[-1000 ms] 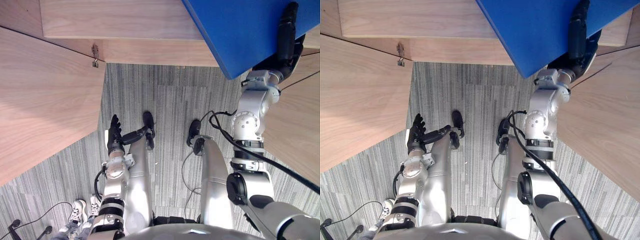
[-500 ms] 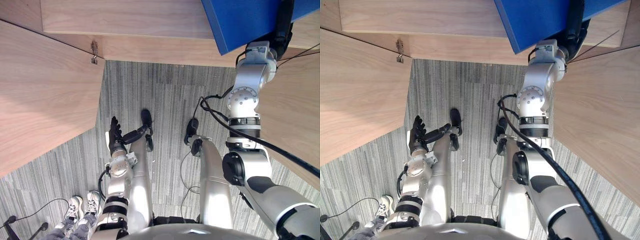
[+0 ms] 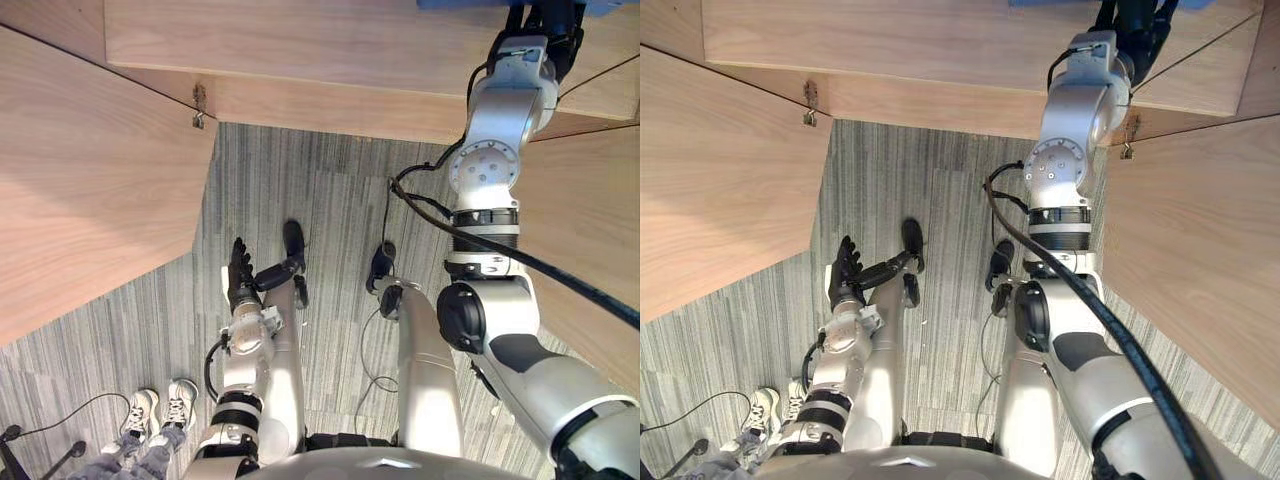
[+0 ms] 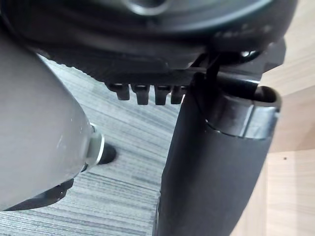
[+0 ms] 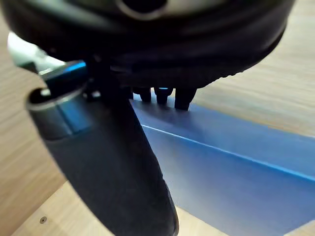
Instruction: Walk over to the cabinet, pick up the folder, carry it to the office cabinet, place the folder inside the office cabinet, then close the office cabinet door
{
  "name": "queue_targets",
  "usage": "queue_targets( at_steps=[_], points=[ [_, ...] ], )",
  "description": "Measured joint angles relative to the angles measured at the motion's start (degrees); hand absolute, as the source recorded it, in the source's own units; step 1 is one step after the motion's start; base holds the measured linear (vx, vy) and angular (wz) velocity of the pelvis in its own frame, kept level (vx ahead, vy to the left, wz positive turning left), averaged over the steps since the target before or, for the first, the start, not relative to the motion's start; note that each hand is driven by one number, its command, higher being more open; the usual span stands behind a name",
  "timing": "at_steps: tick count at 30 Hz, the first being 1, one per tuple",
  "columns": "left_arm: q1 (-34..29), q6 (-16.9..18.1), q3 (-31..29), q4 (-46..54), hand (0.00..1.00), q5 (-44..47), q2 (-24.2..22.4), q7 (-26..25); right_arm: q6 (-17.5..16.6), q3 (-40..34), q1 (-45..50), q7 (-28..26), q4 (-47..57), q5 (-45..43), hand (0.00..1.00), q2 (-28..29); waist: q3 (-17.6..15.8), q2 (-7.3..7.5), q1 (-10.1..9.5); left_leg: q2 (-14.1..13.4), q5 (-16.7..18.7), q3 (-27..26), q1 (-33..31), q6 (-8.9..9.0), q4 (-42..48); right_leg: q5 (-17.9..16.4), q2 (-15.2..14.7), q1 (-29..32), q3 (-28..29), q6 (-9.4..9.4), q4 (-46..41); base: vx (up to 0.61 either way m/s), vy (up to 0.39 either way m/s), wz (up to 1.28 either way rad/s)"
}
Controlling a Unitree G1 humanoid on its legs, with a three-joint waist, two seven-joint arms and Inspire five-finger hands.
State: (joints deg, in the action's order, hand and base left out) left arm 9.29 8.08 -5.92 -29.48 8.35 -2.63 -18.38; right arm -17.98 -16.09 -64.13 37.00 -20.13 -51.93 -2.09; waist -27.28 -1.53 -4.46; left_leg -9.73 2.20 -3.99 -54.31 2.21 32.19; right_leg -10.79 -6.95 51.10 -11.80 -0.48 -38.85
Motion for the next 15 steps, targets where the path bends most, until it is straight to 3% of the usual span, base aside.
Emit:
queue_targets(
  at_steps=[7, 15],
  points=[
    [1.01, -0.23, 0.12, -1.29, 1.0, 0.01, -0.13, 0.06, 0.0, 1.65, -0.09, -0.27, -1.73, -0.22, 1.0, 0.14, 0.28, 0.06, 0.1, -0.01, -0.52, -0.3, 0.98, 0.35, -1.04, 0.2, 0.0, -0.45, 0.05, -0.28, 0.19, 0.01, 0.005, 0.0],
    [1.04, -0.65, 0.02, -2.15, 1.0, 0.04, 0.01, 0.08, 2.34, 6.13, -0.08, -1.9, -4.76, -1.09, 1.0, -0.34, 0.53, -0.06, 0.5, -0.19, -0.74, -0.4, 1.82, 0.44, -1.85, 0.51, 0.15, -1.33, -0.2, -0.46, 0.85, 0.01, 0.019, -0.01]
  ],
)
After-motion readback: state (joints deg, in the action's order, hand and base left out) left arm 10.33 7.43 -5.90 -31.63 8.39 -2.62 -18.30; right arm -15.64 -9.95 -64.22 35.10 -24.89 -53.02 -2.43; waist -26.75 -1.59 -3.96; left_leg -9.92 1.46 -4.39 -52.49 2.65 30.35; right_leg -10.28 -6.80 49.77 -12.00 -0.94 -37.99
